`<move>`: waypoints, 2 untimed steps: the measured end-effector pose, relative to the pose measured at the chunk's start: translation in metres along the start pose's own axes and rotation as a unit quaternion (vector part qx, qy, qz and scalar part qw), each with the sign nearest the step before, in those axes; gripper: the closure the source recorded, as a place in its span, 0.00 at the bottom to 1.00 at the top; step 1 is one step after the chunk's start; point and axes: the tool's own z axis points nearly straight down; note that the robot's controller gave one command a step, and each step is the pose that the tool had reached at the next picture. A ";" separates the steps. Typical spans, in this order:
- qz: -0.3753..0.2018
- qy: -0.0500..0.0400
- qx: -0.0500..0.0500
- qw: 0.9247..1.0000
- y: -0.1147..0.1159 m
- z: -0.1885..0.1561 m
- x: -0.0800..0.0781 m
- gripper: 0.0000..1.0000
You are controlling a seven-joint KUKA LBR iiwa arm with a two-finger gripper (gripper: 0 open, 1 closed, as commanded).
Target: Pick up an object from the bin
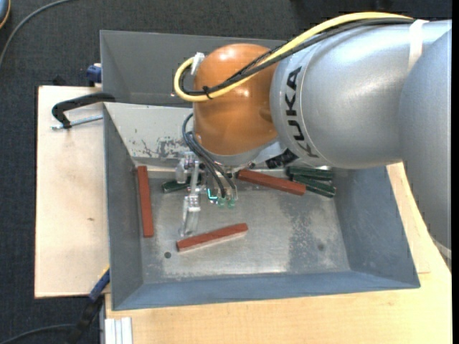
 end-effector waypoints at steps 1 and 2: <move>-0.098 0.001 0.001 0.995 -0.046 0.134 0.022 0.00; -0.098 -0.003 0.000 0.995 -0.044 0.130 0.020 1.00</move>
Offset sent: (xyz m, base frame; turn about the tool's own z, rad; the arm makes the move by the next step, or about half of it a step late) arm -0.0210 -0.0450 -0.1306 -0.1965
